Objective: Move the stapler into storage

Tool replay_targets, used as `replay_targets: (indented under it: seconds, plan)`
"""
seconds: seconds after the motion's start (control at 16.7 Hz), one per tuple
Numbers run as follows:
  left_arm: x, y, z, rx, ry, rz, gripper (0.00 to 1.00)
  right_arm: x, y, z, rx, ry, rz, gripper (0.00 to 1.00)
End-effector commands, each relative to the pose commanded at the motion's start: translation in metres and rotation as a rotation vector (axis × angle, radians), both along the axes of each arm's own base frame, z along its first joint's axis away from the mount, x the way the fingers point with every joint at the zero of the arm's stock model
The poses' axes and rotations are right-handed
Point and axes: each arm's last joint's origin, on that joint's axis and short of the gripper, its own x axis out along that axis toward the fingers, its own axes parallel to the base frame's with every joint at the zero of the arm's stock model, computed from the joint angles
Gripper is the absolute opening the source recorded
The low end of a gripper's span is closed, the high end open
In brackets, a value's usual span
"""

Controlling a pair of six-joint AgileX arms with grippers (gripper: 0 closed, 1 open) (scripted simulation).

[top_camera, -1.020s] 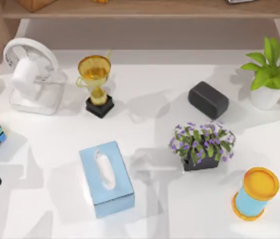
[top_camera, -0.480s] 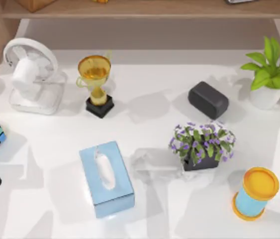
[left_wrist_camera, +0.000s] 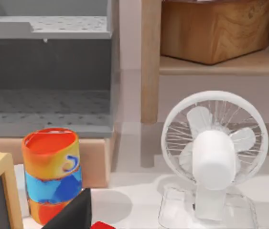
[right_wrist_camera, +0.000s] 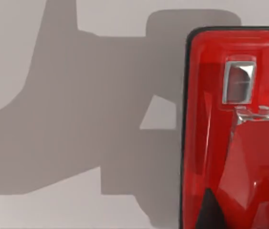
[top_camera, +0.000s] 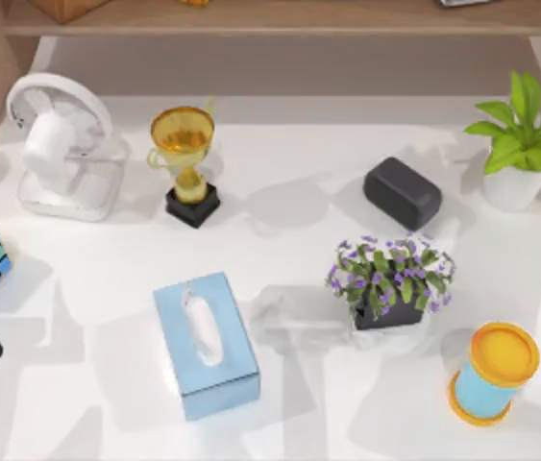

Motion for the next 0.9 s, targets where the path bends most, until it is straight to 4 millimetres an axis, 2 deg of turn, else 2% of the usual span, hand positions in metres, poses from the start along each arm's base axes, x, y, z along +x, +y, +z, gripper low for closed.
replay_targets:
  seconds: [0.78, 0.9]
  plan:
    - [0.0, 0.0, 0.0, 0.0, 0.0, 0.0, 1.0, 0.0, 0.0, 0.0, 0.0, 0.0, 0.0, 0.98]
    - [0.0, 0.0, 0.0, 0.0, 0.0, 0.0, 1.0, 0.0, 0.0, 0.0, 0.0, 0.0, 0.0, 1.0]
